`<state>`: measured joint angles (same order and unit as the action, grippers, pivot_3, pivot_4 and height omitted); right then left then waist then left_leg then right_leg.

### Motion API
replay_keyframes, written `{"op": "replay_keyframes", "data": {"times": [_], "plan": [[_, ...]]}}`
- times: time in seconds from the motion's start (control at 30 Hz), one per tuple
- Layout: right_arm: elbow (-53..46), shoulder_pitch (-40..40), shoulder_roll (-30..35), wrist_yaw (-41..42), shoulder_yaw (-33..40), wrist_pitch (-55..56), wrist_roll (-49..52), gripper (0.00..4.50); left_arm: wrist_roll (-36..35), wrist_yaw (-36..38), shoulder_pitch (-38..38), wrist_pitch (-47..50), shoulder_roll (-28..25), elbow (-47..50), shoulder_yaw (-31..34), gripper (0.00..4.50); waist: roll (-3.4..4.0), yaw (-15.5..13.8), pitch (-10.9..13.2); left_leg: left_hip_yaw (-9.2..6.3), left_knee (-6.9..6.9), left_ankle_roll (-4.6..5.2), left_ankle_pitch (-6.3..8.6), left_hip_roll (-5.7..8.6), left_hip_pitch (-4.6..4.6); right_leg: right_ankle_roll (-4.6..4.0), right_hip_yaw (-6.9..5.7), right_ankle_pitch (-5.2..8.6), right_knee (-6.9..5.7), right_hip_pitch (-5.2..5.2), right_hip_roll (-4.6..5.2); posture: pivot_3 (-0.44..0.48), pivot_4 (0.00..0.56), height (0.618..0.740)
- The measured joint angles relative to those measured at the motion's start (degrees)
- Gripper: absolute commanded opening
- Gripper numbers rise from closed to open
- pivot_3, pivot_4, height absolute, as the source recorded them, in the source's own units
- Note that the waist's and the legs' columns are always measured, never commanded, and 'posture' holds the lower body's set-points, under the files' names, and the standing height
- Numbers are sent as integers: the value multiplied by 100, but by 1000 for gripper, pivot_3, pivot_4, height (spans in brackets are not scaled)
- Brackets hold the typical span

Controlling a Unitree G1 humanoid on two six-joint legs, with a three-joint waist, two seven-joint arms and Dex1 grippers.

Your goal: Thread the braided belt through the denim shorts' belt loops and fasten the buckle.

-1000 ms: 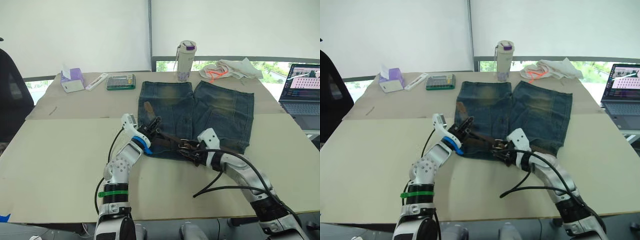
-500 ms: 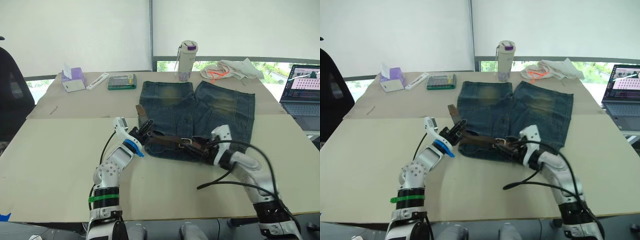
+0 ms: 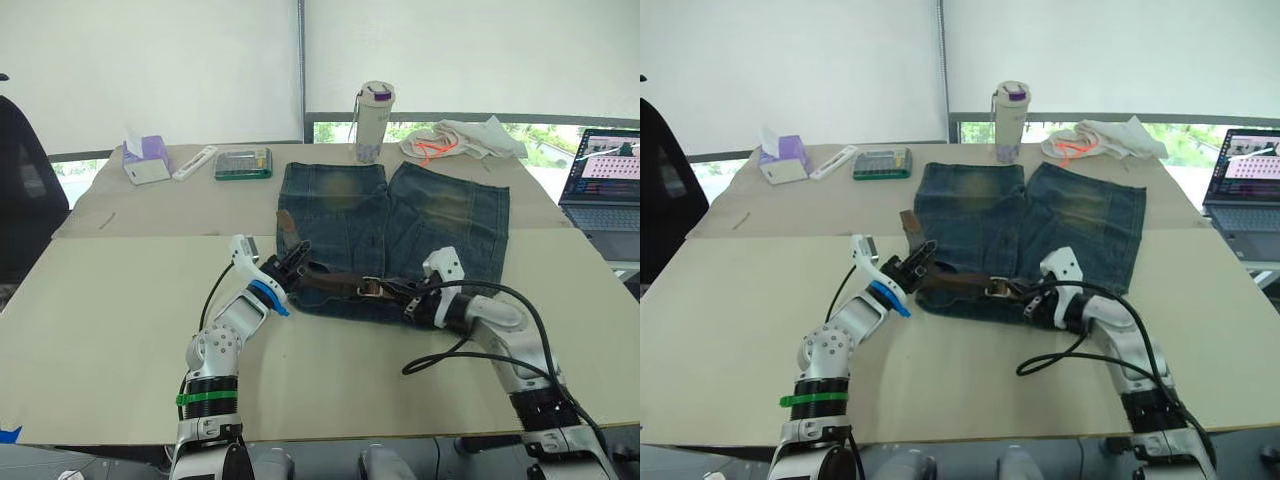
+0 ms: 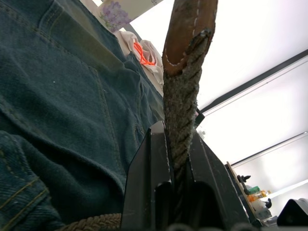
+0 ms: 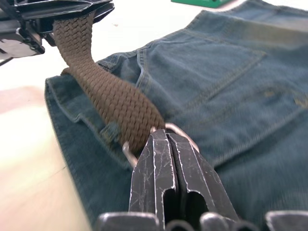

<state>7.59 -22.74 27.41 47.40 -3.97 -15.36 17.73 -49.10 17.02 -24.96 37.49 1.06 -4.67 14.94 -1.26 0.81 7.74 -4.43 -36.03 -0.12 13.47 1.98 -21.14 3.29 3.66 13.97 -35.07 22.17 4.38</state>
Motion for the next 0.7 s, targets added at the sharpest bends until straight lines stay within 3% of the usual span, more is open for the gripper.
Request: {"op": "replay_keyframes", "data": {"times": [0.7], "plan": [[1463, -825, -96, 888, -457, 943, -740, 42, 172, 106, 61, -209, -540, 145, 24, 0, 1, 39, -1, -9, 3, -2, 0, -4, 6, -4, 0, -3, -5, 1, -3, 0, 150, 740]]}}
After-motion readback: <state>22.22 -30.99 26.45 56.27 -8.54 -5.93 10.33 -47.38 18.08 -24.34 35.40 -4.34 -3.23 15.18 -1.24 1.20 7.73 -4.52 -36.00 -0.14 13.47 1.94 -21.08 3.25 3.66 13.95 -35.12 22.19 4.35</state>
